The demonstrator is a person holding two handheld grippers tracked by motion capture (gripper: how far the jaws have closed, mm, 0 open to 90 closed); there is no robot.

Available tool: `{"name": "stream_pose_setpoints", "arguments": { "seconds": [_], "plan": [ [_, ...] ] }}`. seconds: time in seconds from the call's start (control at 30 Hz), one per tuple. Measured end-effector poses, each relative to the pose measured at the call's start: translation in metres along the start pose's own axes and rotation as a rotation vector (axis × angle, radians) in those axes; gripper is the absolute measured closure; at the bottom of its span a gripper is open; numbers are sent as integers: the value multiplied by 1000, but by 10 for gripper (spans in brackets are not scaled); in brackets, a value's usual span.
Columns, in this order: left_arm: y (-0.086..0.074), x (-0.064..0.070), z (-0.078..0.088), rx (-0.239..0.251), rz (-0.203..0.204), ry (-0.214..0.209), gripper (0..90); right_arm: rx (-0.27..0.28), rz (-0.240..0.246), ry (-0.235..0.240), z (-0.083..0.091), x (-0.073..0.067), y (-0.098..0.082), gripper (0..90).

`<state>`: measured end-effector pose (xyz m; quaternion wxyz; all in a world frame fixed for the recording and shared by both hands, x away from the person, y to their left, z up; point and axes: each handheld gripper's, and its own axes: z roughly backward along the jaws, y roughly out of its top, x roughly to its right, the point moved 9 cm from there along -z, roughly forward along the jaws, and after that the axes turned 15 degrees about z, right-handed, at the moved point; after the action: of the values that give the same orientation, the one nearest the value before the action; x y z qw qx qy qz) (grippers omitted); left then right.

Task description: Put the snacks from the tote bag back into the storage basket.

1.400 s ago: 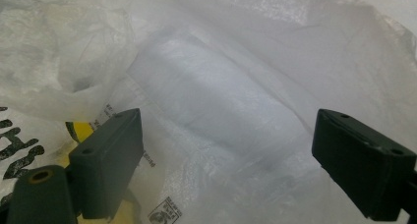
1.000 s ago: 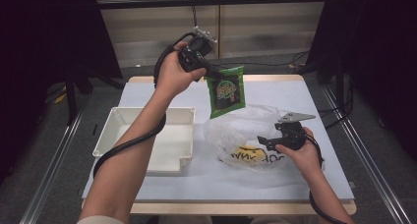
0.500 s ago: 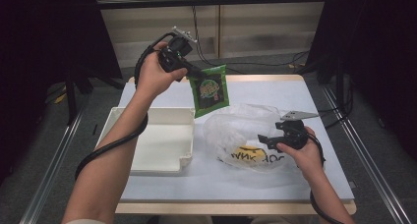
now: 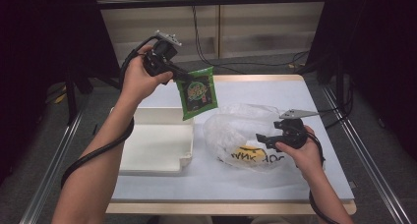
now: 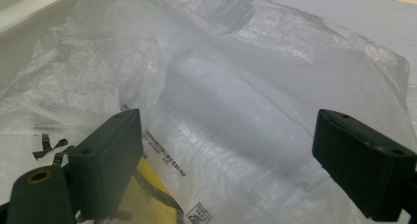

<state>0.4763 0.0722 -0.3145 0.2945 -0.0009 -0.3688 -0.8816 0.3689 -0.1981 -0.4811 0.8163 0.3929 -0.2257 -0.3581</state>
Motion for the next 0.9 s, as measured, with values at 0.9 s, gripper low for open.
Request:
{"name": "stream_pose_setpoints", "arguments": {
  "seconds": [0.9],
  "plan": [
    [-47,-42,20,-23,62,18,819,-1,0,1,1,-2,-3,113]
  ]
}}
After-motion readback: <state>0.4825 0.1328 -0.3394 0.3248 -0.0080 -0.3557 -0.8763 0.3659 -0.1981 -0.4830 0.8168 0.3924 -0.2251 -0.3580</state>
